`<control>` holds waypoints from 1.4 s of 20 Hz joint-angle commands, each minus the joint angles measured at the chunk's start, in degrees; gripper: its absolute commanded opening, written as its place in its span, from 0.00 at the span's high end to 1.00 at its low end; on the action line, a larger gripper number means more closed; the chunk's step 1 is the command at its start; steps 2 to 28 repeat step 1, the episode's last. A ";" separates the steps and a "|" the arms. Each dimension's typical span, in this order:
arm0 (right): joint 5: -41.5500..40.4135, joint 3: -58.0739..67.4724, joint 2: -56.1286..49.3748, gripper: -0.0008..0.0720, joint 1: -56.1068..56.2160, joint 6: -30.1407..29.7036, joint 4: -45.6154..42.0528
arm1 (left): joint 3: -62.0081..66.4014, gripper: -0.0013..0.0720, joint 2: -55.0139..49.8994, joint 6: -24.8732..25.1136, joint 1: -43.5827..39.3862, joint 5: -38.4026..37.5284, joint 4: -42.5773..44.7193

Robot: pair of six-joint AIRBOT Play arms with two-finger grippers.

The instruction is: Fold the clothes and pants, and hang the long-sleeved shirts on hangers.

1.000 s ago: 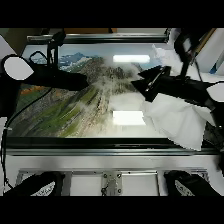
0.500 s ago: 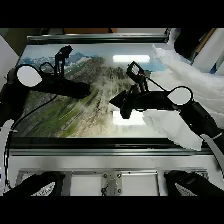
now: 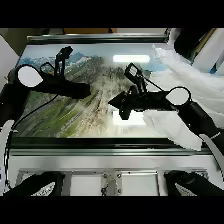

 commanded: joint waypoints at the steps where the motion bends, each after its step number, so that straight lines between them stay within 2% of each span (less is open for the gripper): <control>1: 0.02 -0.02 -0.02 0.97 0.02 -0.02 0.00 | -0.02 0.96 0.04 0.11 -0.02 0.02 0.04; 28: 0.02 -0.02 -0.02 0.97 0.02 -0.02 0.00 | -0.02 0.96 0.04 0.11 -0.02 0.02 0.04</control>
